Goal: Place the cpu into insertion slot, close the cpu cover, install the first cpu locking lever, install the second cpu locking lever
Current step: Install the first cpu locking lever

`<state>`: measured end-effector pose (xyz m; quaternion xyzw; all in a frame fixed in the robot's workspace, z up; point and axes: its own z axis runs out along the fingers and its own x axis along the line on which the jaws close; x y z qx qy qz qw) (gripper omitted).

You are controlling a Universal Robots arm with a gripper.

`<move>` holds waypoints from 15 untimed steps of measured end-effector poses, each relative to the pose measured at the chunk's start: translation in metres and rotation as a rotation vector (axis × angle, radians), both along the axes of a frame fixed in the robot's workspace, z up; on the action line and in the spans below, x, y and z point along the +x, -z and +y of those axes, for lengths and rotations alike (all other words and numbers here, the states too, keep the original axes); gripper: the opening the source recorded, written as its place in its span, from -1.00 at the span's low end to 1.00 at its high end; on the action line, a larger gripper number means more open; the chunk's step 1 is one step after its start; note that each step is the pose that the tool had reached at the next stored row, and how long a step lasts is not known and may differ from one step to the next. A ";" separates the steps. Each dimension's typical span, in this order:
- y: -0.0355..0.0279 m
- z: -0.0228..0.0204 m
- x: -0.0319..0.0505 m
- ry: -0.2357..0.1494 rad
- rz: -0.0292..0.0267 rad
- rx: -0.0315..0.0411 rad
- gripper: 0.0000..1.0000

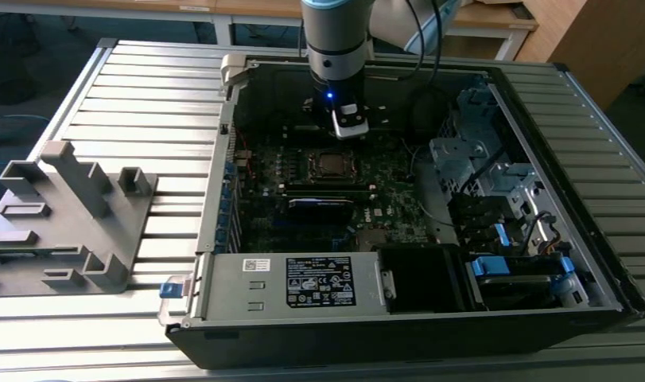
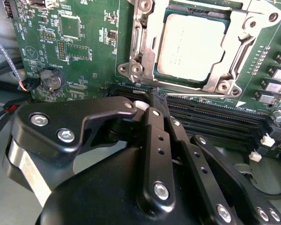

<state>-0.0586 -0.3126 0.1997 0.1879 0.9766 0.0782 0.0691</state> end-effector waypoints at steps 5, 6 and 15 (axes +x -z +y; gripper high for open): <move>0.0015 0.0014 -0.0006 0.002 -0.0001 0.0000 -0.80; 0.0017 0.0020 -0.0006 0.002 -0.0001 0.0000 -0.80; 0.0023 0.0049 -0.0019 0.004 -0.0019 -0.0008 -0.80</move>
